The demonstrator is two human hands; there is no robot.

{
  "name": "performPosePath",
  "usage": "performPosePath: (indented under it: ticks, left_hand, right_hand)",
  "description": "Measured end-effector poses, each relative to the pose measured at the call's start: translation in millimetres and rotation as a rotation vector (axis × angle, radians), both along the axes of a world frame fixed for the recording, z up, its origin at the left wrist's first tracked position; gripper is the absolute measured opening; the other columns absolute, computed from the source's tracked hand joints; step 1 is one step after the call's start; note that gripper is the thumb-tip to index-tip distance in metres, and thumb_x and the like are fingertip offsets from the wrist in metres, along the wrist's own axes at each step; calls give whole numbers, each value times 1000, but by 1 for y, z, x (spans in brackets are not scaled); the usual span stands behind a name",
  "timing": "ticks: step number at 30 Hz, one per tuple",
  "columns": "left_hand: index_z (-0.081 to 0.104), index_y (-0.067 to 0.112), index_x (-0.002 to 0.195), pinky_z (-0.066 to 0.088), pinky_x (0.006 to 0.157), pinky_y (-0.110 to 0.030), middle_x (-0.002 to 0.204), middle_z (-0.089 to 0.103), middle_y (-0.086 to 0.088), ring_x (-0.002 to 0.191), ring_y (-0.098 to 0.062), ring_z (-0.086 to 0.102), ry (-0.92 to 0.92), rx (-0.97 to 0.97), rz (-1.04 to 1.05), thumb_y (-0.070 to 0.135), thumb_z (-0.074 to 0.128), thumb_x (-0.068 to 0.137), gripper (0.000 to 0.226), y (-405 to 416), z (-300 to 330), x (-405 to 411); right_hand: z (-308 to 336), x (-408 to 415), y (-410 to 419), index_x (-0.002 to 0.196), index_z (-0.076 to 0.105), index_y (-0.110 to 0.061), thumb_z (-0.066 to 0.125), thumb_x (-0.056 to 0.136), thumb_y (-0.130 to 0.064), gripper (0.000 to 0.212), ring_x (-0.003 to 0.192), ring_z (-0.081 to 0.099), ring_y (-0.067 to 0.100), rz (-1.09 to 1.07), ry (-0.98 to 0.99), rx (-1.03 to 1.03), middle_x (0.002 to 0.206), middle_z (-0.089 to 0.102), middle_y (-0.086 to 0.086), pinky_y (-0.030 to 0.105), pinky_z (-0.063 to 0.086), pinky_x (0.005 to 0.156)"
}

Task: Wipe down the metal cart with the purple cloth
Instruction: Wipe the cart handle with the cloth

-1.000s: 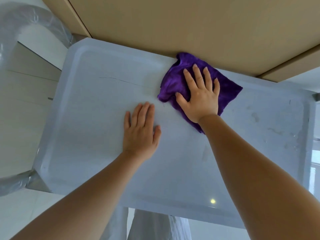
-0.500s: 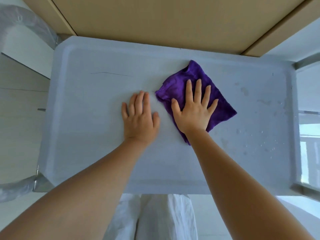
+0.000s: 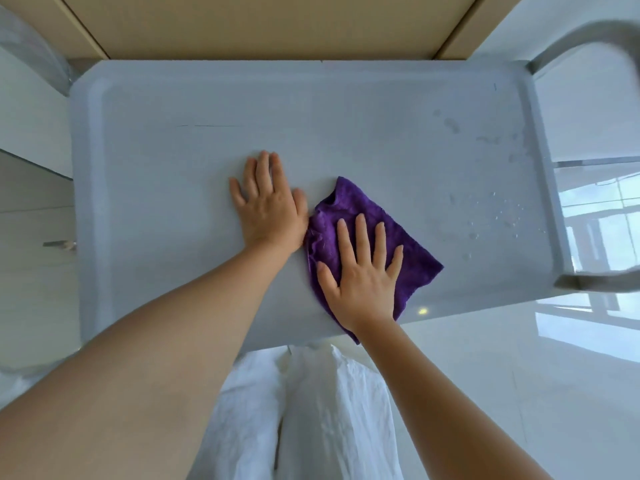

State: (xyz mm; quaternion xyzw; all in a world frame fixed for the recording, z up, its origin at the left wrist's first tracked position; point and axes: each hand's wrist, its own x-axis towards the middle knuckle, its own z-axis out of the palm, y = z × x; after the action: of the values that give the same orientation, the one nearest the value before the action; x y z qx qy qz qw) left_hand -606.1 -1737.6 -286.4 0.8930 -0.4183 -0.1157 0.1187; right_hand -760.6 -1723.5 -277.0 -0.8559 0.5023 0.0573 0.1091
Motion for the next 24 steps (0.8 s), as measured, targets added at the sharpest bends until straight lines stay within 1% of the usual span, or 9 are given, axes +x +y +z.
performPosePath:
  ticks: [2, 3, 6, 8, 11, 14, 18, 21, 24]
  left_hand:
    - [27, 5, 144, 3, 111, -54, 152, 24, -11, 141, -30, 17, 16, 4, -37, 28, 41, 93, 58, 3, -1, 1]
    - [32, 3, 142, 6, 109, -58, 150, 29, -14, 139, -33, 22, 16, -20, -96, 29, 41, 92, 57, 5, 0, 2]
    - [50, -1, 130, 26, 96, -69, 134, 48, -21, 124, -38, 46, 8, -105, -430, 30, 38, 85, 55, 9, 5, 0]
    - [55, 1, 124, 33, 92, -68, 129, 54, -21, 120, -36, 51, -8, -107, -592, 30, 38, 84, 53, 9, 7, -2]
    - [57, 2, 123, 35, 95, -62, 127, 55, -19, 119, -34, 52, -29, -88, -704, 32, 39, 84, 52, 7, 6, -1]
    - [57, 2, 123, 37, 96, -58, 127, 56, -18, 119, -33, 53, -26, -65, -726, 35, 38, 85, 54, 6, 4, -2]
    - [56, 4, 124, 34, 102, -50, 130, 55, -15, 124, -27, 46, -39, -37, -689, 38, 38, 84, 56, 7, 2, -4]
    - [56, 6, 124, 25, 103, -47, 131, 54, -14, 126, -24, 37, -41, -29, -671, 38, 39, 84, 54, 7, 2, -4]
    - [57, 7, 124, 23, 104, -46, 131, 54, -13, 126, -23, 37, -37, -26, -659, 37, 41, 83, 53, 5, 3, -5]
  right_hand:
    - [1, -14, 16, 143, 38, -24, 33, 86, -57, 66, 138, 30, 36, 58, 20, -25, 149, 37, 7, 61, 19, 107]
    - [2, -23, 22, 143, 36, -25, 33, 86, -58, 65, 138, 29, 35, 106, 26, -29, 149, 37, 6, 59, 17, 109]
    - [5, -55, 23, 143, 32, -29, 35, 87, -59, 64, 139, 24, 31, 304, -22, -18, 149, 37, 4, 54, 14, 110]
    - [5, -77, 10, 142, 32, -30, 30, 90, -61, 61, 138, 25, 30, 472, -26, -14, 149, 36, 2, 54, 18, 109]
    - [5, -100, -27, 143, 30, -31, 18, 91, -66, 64, 139, 25, 28, 667, 11, 1, 150, 30, 0, 52, 17, 111]
    - [4, -109, -65, 145, 26, -32, 17, 90, -69, 67, 139, 23, 29, 799, 40, 17, 153, 27, -1, 49, 12, 112]
    - [3, -102, -109, 145, 26, -31, 18, 91, -66, 65, 140, 21, 30, 979, 65, 9, 153, 24, -1, 50, 13, 113]
    - [2, -87, -145, 145, 27, -31, 28, 88, -64, 66, 139, 22, 31, 1082, 63, -18, 153, 24, 0, 49, 12, 113]
    - [0, -71, -174, 144, 28, -30, 34, 84, -63, 69, 139, 22, 31, 1138, 39, -34, 152, 23, 1, 49, 13, 112]
